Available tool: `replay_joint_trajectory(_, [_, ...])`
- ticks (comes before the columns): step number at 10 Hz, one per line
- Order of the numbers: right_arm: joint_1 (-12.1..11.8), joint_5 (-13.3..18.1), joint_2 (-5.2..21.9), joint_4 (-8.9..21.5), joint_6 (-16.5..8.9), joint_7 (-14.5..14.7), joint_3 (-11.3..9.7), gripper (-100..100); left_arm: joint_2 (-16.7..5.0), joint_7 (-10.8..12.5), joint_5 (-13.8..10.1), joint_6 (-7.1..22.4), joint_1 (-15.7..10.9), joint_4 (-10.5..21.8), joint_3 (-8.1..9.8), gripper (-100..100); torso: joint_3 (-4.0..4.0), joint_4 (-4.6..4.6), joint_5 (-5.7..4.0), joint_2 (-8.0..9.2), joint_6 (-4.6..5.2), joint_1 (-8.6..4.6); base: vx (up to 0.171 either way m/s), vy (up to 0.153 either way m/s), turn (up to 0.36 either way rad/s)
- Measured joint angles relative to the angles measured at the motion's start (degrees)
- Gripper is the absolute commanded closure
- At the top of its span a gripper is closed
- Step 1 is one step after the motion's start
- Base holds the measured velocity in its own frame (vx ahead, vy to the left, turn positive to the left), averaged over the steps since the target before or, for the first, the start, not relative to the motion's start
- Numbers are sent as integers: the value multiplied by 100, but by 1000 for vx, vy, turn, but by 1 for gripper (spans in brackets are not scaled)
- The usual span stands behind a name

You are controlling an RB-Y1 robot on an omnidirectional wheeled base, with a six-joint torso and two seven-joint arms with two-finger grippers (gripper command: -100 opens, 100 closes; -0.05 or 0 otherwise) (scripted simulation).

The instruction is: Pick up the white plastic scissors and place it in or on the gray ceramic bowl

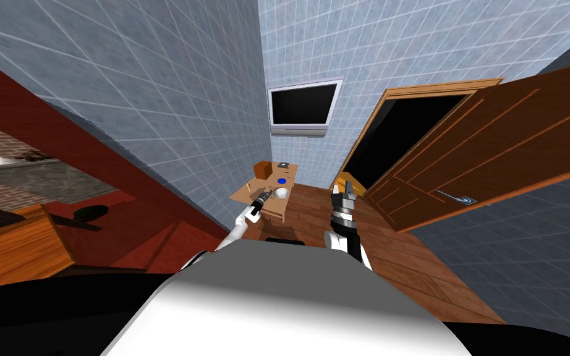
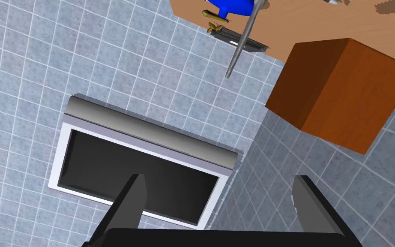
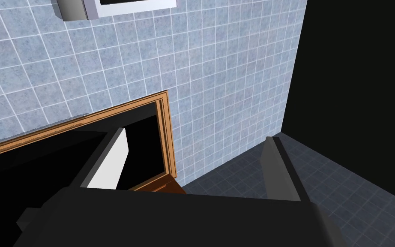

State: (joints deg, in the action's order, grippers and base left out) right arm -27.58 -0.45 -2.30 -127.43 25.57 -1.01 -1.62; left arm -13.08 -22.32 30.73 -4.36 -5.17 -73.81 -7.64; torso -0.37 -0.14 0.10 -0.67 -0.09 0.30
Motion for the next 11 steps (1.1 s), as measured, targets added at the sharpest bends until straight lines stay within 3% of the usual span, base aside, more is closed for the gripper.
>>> replay_joint_trajectory(8, [0,0,0,0,0,0,0,0,-95,-418,295,55,-437,1165,13,-100,-4,-1,-2,-8,2,-9,22,23,-124])
replay_joint_trajectory(9, [0,0,0,0,0,0,0,0,-173,-474,330,133,-476,1245,-69,-100,-6,-2,-2,-12,1,-8,42,20,-91])
replay_joint_trajectory(11, [-1,0,0,0,0,0,0,0,-180,-540,369,148,-537,1465,-60,-100,-4,-2,-3,-7,-3,-13,25,9,-65])
